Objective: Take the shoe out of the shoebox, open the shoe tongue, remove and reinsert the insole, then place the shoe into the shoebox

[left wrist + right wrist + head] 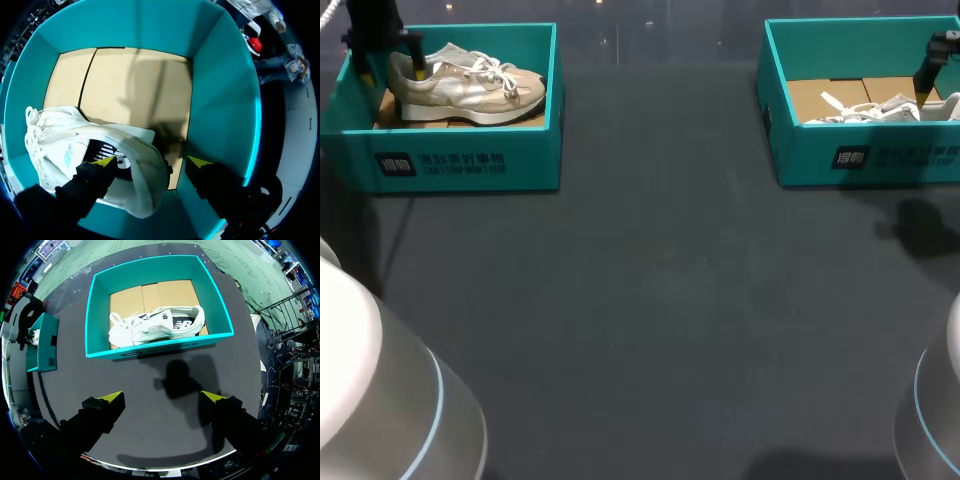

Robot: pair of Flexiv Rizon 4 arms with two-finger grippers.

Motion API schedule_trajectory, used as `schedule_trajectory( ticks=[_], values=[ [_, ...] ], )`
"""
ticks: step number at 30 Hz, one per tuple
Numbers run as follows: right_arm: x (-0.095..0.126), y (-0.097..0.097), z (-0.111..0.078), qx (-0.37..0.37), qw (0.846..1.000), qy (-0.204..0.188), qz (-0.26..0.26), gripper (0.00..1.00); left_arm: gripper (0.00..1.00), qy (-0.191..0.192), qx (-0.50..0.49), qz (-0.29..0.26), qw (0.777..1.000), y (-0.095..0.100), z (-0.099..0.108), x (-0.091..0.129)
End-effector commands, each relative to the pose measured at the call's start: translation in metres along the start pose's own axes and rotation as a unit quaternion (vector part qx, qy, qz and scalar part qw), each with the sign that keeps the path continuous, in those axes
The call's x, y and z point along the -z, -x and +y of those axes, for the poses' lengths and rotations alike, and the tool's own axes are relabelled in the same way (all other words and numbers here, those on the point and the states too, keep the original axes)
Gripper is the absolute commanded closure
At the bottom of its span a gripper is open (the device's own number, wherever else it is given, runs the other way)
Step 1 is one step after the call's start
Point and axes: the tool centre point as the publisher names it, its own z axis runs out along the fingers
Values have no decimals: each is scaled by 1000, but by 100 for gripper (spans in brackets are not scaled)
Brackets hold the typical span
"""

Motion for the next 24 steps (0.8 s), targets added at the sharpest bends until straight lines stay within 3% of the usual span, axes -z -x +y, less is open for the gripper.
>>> schedule_trajectory(
  ticks=[1,10,13,17,20,22,24],
  values=[
    [0,0,0,0,1000,1,0,0,13,-3,0,2,1000,0,3,-8],
    [0,0,0,0,1000,1,0,0,19,-4,-1,4,1000,-3,4,-21],
    [0,0,0,0,1000,1,0,0,28,-5,-1,4,1000,-3,6,-23],
    [0,0,0,0,1000,1,0,0,30,-2,-5,5,1000,-3,9,-24],
    [0,0,0,0,1000,1,0,0,55,-1,-5,4,1000,-4,11,-24],
    [0,0,0,0,1000,1,0,0,64,0,-6,4,1000,-4,11,-23],
    [0,0,0,0,1000,1,0,0,100,2,-8,3,1000,-4,11,-22]
  ],
)
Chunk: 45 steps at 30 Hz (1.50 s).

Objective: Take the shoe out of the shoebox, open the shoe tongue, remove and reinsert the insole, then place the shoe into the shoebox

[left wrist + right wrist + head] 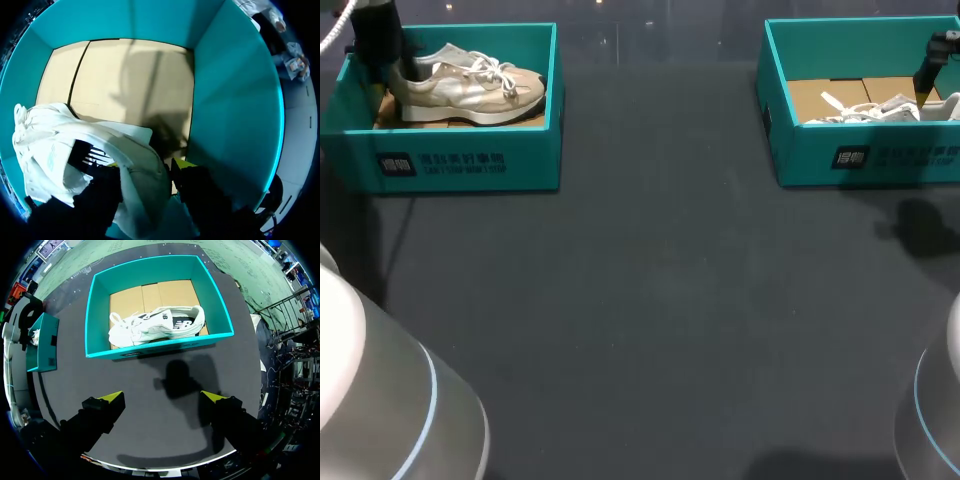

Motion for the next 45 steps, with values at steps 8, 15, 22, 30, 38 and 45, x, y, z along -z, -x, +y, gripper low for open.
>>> schedule_trajectory(
  ticks=[8,15,22,30,38,45],
  values=[
    [0,0,0,0,1000,1,0,0,100,-1,-11,-6,1000,-5,0,6],
    [0,0,0,0,1000,1,0,0,100,10,-20,-17,1000,-13,-10,26],
    [0,0,0,0,1000,1,0,0,100,21,-13,-33,999,-18,-20,68],
    [0,0,0,0,1000,1,0,0,100,45,-6,-32,998,-20,-27,126],
    [0,0,0,0,1000,1,0,0,100,63,4,-18,998,-22,-44,181],
    [0,0,0,0,1000,1,0,0,100,70,11,-9,997,-17,-70,228]
  ],
)
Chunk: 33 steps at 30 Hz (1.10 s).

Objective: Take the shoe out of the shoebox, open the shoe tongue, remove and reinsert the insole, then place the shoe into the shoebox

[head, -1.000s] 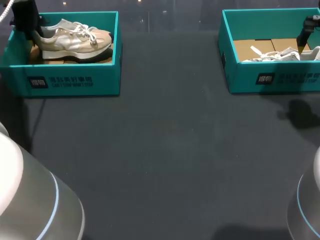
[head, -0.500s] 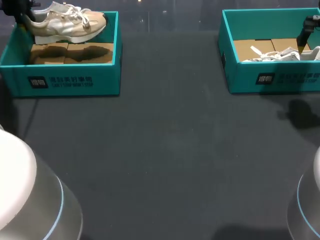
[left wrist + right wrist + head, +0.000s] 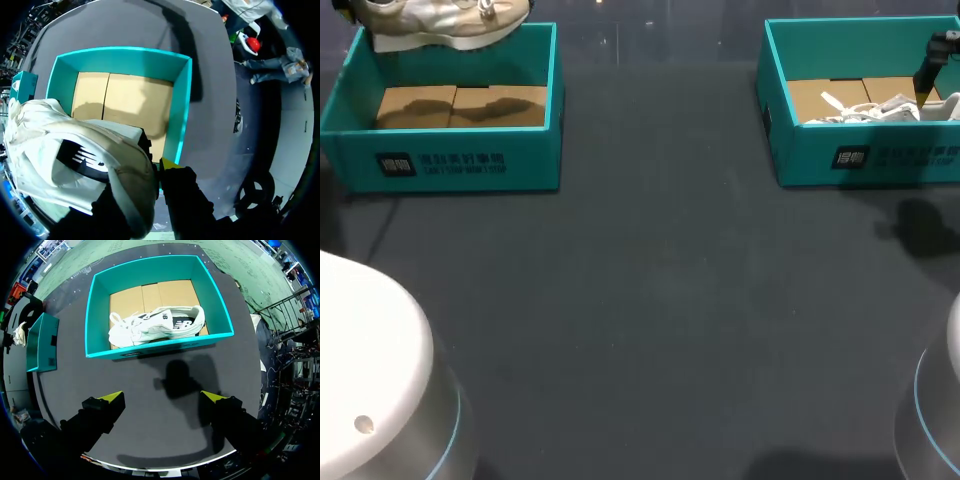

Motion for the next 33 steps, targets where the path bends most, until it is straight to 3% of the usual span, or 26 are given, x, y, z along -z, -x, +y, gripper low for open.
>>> schedule_trajectory(
  ticks=[1,8,15,33],
  values=[
    [0,0,0,0,1000,1,0,0,100,37,2,10,999,5,-38,61],
    [0,0,0,0,1000,1,0,0,100,52,0,22,998,22,-68,96],
    [0,0,0,0,1000,1,0,0,100,62,-5,35,997,52,-125,110],
    [0,0,0,0,1000,1,0,0,100,65,-21,55,996,132,-278,103]
  ],
)
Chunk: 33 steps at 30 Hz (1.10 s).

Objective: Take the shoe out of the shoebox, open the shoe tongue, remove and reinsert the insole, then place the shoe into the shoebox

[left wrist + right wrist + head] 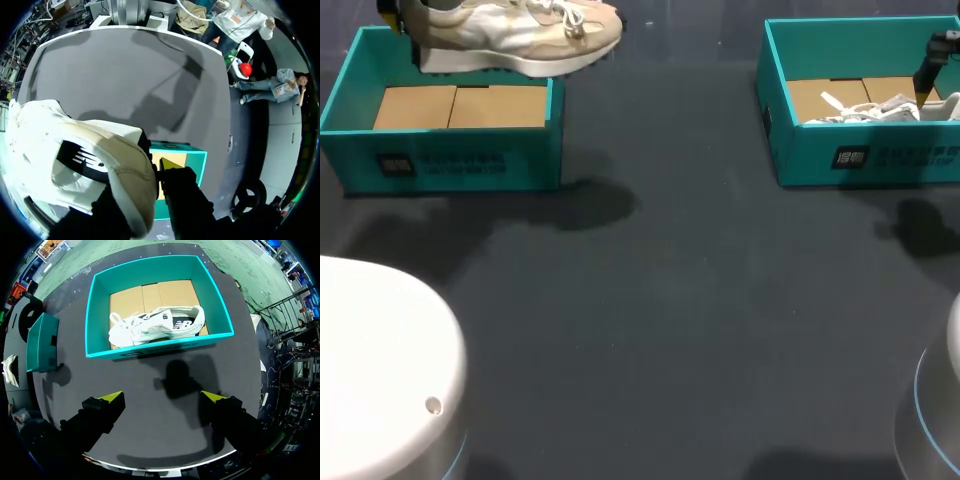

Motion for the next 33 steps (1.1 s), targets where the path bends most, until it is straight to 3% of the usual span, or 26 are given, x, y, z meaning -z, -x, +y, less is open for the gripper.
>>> schedule_trajectory(
  ticks=[1,6,7,10,18,33],
  values=[
    [0,0,0,0,1000,1,0,0,100,121,-1,6,993,21,-60,-5],
    [0,0,0,0,1000,1,0,0,100,111,-11,8,994,51,-90,-14],
    [0,0,0,0,1000,1,0,0,100,108,-17,15,994,69,-109,-21],
    [0,0,0,0,1000,1,0,0,100,113,-16,21,993,82,-127,-29],
    [0,0,0,0,1000,1,0,0,100,120,-9,25,992,107,-168,-60],
    [0,0,0,0,1000,1,0,0,100,99,-29,22,994,148,-227,-115]
  ],
)
